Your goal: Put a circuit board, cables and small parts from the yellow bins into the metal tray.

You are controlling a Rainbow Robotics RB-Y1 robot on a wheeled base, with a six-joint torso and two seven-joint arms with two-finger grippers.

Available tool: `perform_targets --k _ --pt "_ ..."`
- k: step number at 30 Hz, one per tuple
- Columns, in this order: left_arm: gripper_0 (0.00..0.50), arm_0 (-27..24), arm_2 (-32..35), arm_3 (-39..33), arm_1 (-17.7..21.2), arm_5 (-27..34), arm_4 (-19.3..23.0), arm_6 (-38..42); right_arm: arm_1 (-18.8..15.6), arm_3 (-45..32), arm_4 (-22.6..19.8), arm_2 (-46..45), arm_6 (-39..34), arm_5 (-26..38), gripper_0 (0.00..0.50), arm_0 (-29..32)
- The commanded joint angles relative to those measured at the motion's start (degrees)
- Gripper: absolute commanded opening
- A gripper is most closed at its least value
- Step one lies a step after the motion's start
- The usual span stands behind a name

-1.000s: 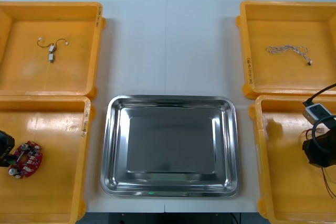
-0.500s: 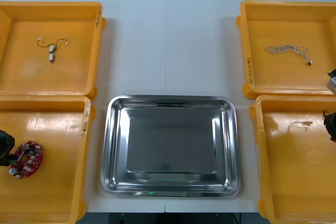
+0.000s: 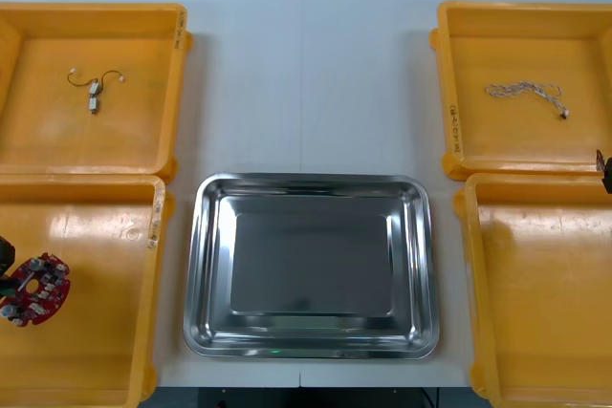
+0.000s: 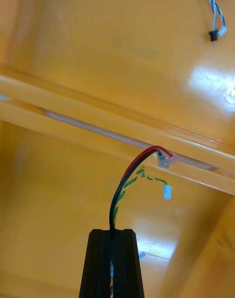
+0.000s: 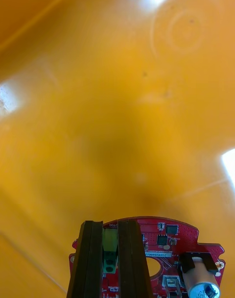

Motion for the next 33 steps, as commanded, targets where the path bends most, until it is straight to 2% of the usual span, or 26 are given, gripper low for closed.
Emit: perform_targets --k 1,8,14,19,23,33 --pt "0.0 1.83 3.43 -5.78 0.46 2.78 1.21 -0.01 0.07 -1.81 -4.71 -1.74 -0.54 0.28 0.0 -4.02" --pt "0.0 0.78 5.89 -11.4 0.63 5.77 2.71 -0.19 -0.11 -1.9 -10.86 0.81 -0.98 0.28 0.0 -8.24" --pt "0.0 -3.0 6.51 -15.45 2.57 7.57 5.43 -0.8 -0.11 -2.87 -14.73 4.68 -0.45 0.28 0.0 -10.62" --pt "0.0 -6.87 6.16 -18.26 3.36 7.57 7.81 -1.77 -0.11 -6.56 -15.34 8.9 0.08 0.28 0.0 -11.41" --pt "0.0 -10.47 4.31 -19.93 3.27 7.57 8.77 -5.55 -0.11 -9.63 -15.96 12.85 0.78 0.28 0.0 -11.85" --pt "0.0 -19.97 -4.48 -20.98 4.32 7.57 9.56 -11.44 0.59 -16.31 -17.19 22.43 2.71 0.28 0.0 -14.4"
